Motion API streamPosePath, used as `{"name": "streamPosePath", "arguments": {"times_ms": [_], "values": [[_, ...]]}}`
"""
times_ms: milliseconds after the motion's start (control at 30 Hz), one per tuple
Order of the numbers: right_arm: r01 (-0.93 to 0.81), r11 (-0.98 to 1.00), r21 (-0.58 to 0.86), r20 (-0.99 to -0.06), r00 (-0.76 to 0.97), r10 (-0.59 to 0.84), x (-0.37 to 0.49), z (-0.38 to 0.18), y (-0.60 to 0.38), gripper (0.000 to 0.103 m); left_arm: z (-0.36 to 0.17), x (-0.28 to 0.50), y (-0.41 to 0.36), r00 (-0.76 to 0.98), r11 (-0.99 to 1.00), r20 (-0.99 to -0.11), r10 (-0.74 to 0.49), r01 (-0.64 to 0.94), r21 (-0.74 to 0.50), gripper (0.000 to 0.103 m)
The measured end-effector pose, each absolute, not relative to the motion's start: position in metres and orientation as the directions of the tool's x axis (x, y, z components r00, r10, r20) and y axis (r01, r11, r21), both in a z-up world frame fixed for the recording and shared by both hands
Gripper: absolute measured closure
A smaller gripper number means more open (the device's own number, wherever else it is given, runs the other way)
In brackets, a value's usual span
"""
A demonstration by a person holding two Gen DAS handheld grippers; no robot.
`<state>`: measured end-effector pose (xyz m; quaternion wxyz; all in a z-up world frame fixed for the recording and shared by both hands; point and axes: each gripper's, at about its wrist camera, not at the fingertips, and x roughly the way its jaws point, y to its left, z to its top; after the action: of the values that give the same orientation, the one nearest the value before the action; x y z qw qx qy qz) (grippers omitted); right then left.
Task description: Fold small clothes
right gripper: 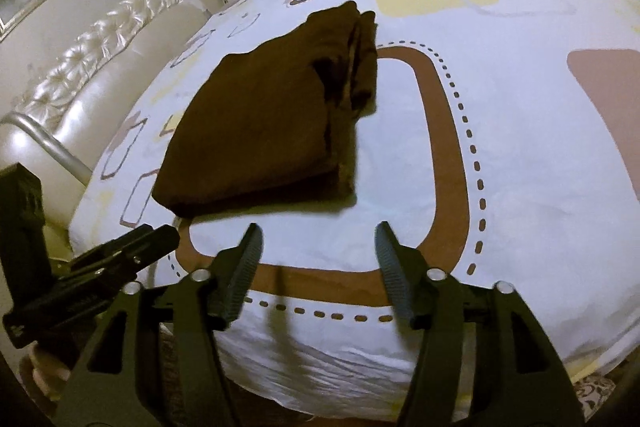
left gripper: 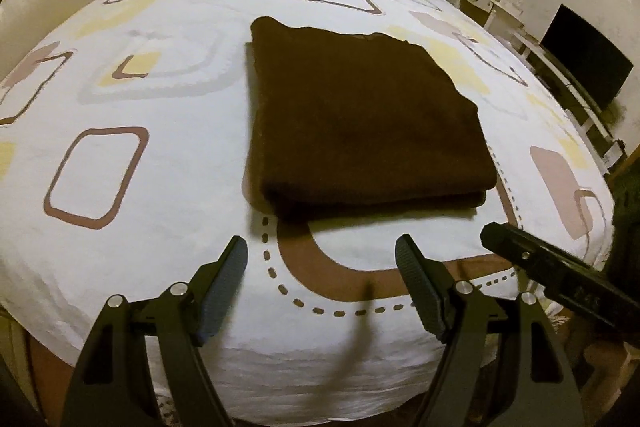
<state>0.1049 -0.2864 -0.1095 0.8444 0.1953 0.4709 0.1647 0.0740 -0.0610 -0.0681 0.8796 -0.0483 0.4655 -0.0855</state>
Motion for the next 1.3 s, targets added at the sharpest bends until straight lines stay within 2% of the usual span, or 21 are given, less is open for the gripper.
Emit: {"name": "streamPosePath", "arguments": {"times_ms": [300,533,667,1300], "values": [[-0.121,0.913,0.389,-0.746,0.541,0.389,0.095,-0.1,-0.268,0.031,-0.064,0.064,-0.061,0.585,0.991,-0.8,-0.131,0.078,-0.106,0.027],[-0.113,0.925,0.362,-0.742,0.566,0.359,0.092,-0.095,-0.264,0.02,-0.062,0.06,-0.058,0.604,0.993,-0.789,-0.113,0.054,-0.101,0.025],[-0.102,0.933,0.346,-0.736,0.587,0.337,0.09,-0.09,-0.265,0.017,-0.059,0.057,-0.06,0.618,0.994,-0.778,-0.112,0.063,-0.093,0.024],[-0.105,0.941,0.321,-0.721,0.617,0.315,0.091,-0.081,-0.26,0.015,-0.053,0.055,-0.062,0.646,0.996,-0.759,-0.082,0.028,-0.084,0.019]]}}
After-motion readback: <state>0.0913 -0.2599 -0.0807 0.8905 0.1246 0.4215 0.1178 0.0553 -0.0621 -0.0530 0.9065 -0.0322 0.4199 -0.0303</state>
